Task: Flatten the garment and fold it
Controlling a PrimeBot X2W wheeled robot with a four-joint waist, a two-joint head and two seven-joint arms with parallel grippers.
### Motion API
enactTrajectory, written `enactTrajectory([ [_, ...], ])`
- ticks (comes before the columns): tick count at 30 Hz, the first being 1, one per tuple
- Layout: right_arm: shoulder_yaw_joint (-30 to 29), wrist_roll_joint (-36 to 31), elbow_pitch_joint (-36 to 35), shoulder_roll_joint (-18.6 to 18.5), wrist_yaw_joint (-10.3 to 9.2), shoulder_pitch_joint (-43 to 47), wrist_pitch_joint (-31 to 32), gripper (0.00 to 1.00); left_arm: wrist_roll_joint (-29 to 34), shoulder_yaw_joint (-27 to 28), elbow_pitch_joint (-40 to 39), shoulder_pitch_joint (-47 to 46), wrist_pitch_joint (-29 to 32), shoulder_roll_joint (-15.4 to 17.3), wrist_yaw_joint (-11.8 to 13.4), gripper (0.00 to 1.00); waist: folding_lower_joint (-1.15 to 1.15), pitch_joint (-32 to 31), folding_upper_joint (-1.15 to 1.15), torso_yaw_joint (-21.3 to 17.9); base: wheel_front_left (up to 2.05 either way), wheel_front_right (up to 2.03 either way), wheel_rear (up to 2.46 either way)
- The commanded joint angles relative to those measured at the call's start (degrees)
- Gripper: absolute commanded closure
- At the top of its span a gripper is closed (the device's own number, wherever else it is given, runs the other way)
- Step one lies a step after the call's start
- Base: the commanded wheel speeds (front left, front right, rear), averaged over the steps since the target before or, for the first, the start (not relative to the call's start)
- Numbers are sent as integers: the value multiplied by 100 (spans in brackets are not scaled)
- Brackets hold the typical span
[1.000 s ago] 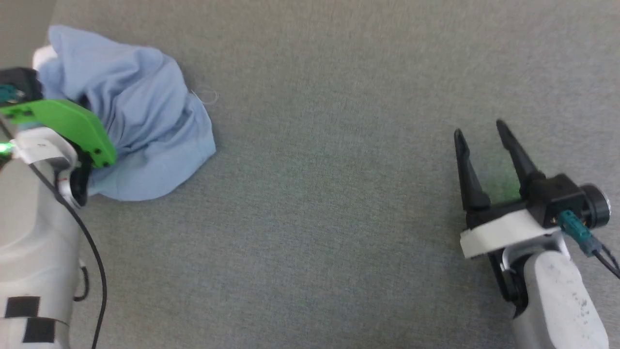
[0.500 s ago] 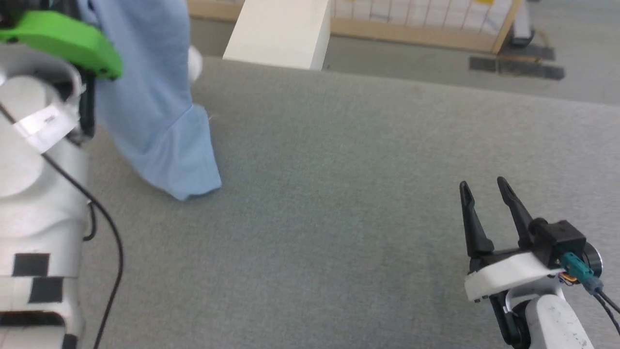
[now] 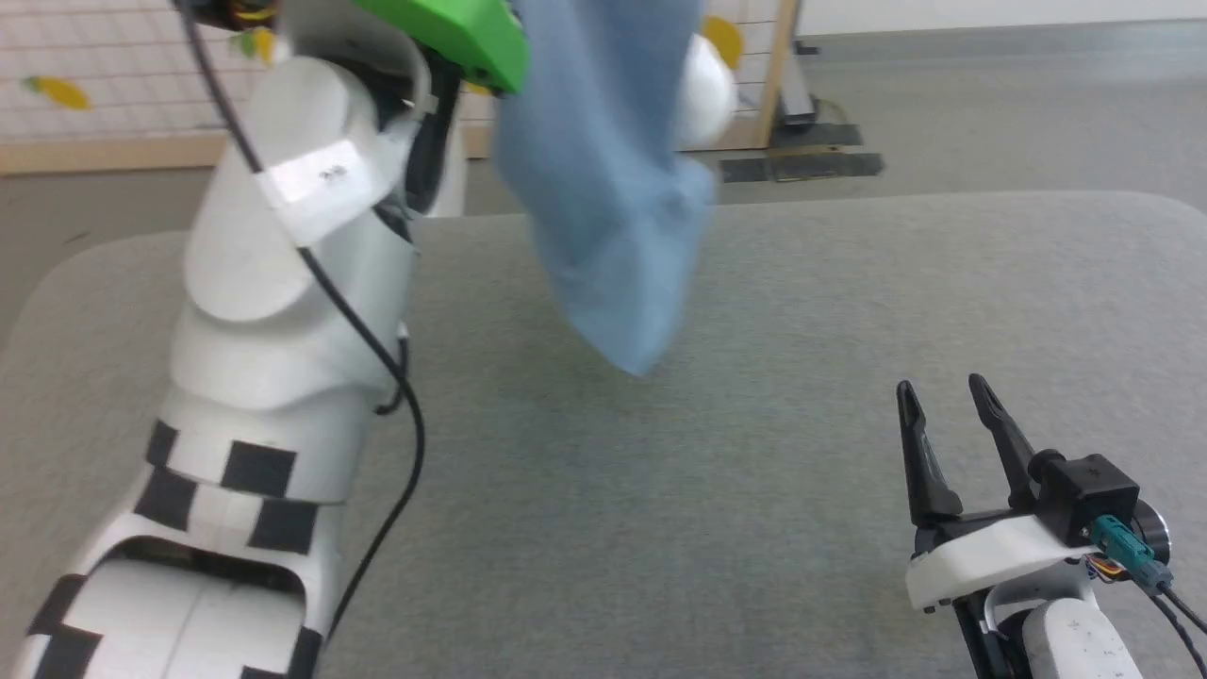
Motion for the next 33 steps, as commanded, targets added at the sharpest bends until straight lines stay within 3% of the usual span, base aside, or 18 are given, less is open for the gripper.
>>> enactTrajectory([
  [1, 10, 44, -40, -1, -9, 41, 19, 0, -95, -77, 50, 113, 76, -50, -46, 100, 0, -42, 0, -598, 0, 0, 0],
  [5, 9, 60, -92, -1, -9, 46, 44, 0, -280, -522, 398, 719, 687, -177, -130, 100, 0, 76, 0, -859, 0, 0, 0],
  [10, -9, 80, -118, -1, -9, 43, 59, 0, -523, -1267, 1066, 1742, 2056, -233, -292, 100, 0, 206, 0, -1051, 0, 0, 0],
  [16, 31, 99, -94, -1, -9, 38, 80, 0, -798, -1786, 1604, 2607, 3375, -250, -369, 100, 0, 283, 0, -1100, 0, 0, 0],
  [17, 40, 101, -87, -1, -9, 40, 85, 0, -800, -1830, 1626, 2682, 3468, -244, -366, 76, 0, 286, 0, -1091, 0, 0, 0],
  [18, 50, 107, -77, -1, -9, 42, 89, 0, -821, -1853, 1628, 2773, 3533, -239, -356, 25, 0, 284, 0, -1069, 0, 0, 0],
  [19, 62, 108, -67, -1, -9, 45, 95, 0, -881, -1835, 1615, 2865, 3578, -240, -333, 0, 0, 276, 0, -1039, 0, 0, 0],
  [20, 70, 107, -59, -1, -9, 49, 101, 0, -939, -1815, 1584, 2935, 3596, -242, -327, 0, 0, 261, 0, -1008, 0, 0, 0],
  [23, 102, 98, -47, -1, -9, 59, 121, 0, -1109, -1634, 1292, 3127, 3318, -230, -255, 0, 0, 212, 0, -906, 0, 0, 0],
  [26, 92, 76, -61, -1, -9, 75, 130, 0, -1143, -1350, 818, 3244, 2588, -189, -64, 0, 0, 169, 0, -766, 0, 0, 0],
  [33, 99, 33, -171, -1, -9, 94, 193, 0, -880, -493, -393, 3646, -81, 43, 443, 0, 0, 76, 0, -426, 0, 0, 0],
])
